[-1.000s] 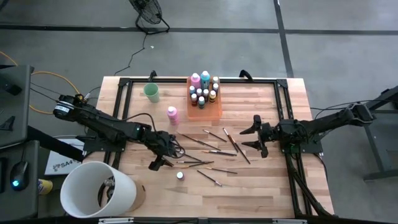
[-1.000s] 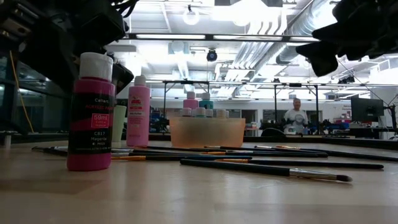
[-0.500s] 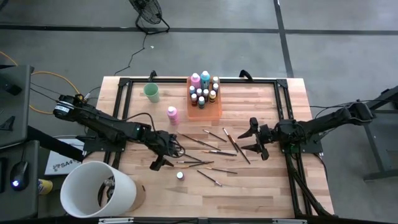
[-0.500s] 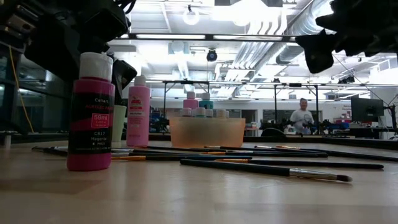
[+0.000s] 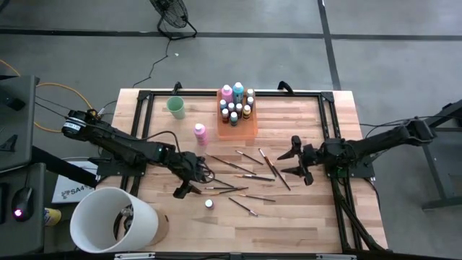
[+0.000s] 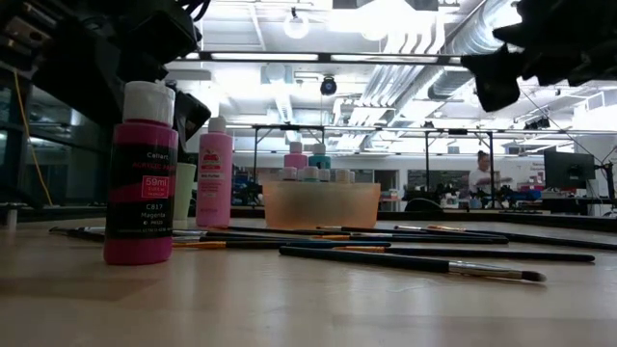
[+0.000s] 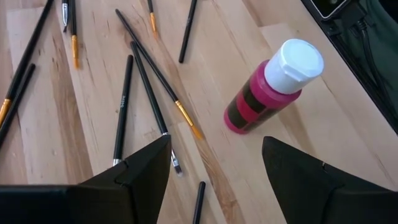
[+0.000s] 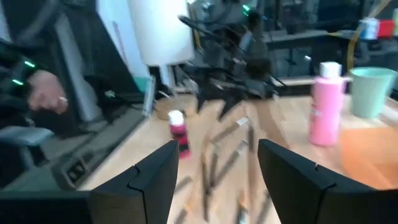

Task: Pick & Place Paint Supplies
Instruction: Put the pink paint bottle into the orange bin

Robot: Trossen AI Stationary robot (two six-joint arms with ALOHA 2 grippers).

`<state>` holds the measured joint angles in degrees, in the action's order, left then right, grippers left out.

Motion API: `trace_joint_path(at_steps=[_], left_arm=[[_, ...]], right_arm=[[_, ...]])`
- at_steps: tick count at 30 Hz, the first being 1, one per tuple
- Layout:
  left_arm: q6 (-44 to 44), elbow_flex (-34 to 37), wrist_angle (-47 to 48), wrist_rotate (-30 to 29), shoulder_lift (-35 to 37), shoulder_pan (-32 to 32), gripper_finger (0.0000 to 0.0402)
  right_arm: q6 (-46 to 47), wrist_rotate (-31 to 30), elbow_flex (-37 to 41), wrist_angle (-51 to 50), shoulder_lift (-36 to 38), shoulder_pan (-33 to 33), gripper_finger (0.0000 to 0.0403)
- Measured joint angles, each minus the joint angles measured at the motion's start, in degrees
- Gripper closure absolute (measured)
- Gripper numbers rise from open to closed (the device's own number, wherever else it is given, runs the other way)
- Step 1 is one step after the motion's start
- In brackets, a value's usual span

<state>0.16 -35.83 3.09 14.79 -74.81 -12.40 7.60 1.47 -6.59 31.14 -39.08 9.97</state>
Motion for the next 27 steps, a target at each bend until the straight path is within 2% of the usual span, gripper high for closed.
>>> trace_joint_path(at_steps=[9,13,22,27], left_arm=[[-0.43,0.0,0.0,0.17,0.0,0.0,0.0154],[-0.48,0.0,-0.05,1.66,0.0,0.02,0.0154],[-0.35,0.0,-2.95,8.73,0.0,0.0,0.0154],[0.87,0.0,-3.37,9.47,0.0,0.0,0.0154]], right_arm=[[-3.15,-2.05,0.04,-7.03,9.83,-0.02,0.0188],[-2.85,-4.47,0.04,-10.05,10.3,-0.02,0.0188],[-1.42,-4.09,0.04,-9.84,10.28,-0.02,0.0188],[-1.18,-4.09,0.04,-9.9,10.28,-0.02,0.0188]])
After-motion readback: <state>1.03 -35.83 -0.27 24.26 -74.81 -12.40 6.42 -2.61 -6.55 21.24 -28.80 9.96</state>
